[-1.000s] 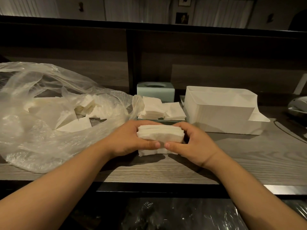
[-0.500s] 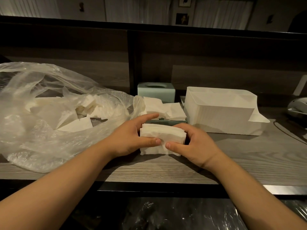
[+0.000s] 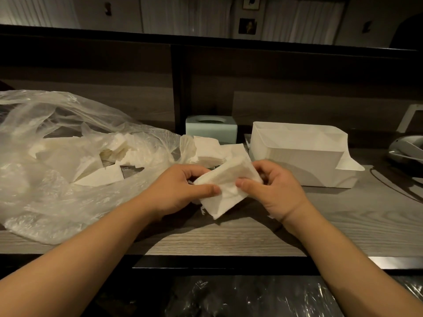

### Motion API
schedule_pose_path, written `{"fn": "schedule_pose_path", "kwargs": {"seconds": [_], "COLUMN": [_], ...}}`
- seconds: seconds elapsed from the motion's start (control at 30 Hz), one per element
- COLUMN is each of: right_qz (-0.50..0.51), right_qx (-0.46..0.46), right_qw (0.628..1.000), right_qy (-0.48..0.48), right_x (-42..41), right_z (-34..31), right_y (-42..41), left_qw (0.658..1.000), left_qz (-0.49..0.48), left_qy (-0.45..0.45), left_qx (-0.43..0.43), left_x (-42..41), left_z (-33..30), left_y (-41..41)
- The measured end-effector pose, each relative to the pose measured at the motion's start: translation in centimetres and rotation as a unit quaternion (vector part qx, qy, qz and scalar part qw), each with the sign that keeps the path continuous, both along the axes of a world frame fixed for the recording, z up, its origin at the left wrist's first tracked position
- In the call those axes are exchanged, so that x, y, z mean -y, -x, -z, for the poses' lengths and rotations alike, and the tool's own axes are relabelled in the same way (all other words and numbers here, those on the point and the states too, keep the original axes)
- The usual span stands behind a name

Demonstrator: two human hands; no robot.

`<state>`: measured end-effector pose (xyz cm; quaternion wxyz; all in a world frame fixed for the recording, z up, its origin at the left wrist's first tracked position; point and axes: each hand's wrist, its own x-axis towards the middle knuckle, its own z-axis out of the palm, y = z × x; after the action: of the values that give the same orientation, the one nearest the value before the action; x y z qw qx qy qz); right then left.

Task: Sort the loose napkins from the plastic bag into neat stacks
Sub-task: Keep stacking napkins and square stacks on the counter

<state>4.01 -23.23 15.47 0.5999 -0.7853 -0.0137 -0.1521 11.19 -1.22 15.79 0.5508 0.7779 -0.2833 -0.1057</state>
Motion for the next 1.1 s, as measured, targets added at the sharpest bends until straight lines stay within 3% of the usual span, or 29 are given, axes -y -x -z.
{"fn": "schedule_pose_path", "kwargs": {"seconds": [0.17,0.33,0.63,0.77,1.0,1.1], "right_qz": [0.01,0.057,0.039,0.017,0.0,-0.005], "right_qx": [0.052,0.066,-0.085,-0.113,-0.162,-0.178], "right_qw": [0.997,0.986,0.949,0.938,0.917,0.907], "right_qy": [0.059,0.143,0.3,0.327,0.364,0.381], "right_x": [0.4,1.4,3.7,3.9,3.6,3.4], "right_z": [-4.2,-8.9,-10.9,-10.5,-10.3,-10.6], "right_y": [-0.8,-4.7,-12.5,-13.8,-15.2,-15.4], "left_qw": [0.999,0.997,0.972,0.96,0.943,0.9], "left_qz": [0.019,-0.063,-0.104,-0.114,-0.091,-0.121], "left_qy": [-0.04,-0.038,-0.204,-0.247,-0.319,-0.401], "left_qx": [-0.001,-0.023,-0.056,-0.062,-0.016,0.116], "left_x": [1.4,4.0,8.1,8.7,8.7,8.5], "left_z": [-3.3,-7.3,-8.3,-7.6,-7.2,-6.4], "left_y": [0.0,-2.2,-7.9,-9.4,-10.5,-10.1]}}
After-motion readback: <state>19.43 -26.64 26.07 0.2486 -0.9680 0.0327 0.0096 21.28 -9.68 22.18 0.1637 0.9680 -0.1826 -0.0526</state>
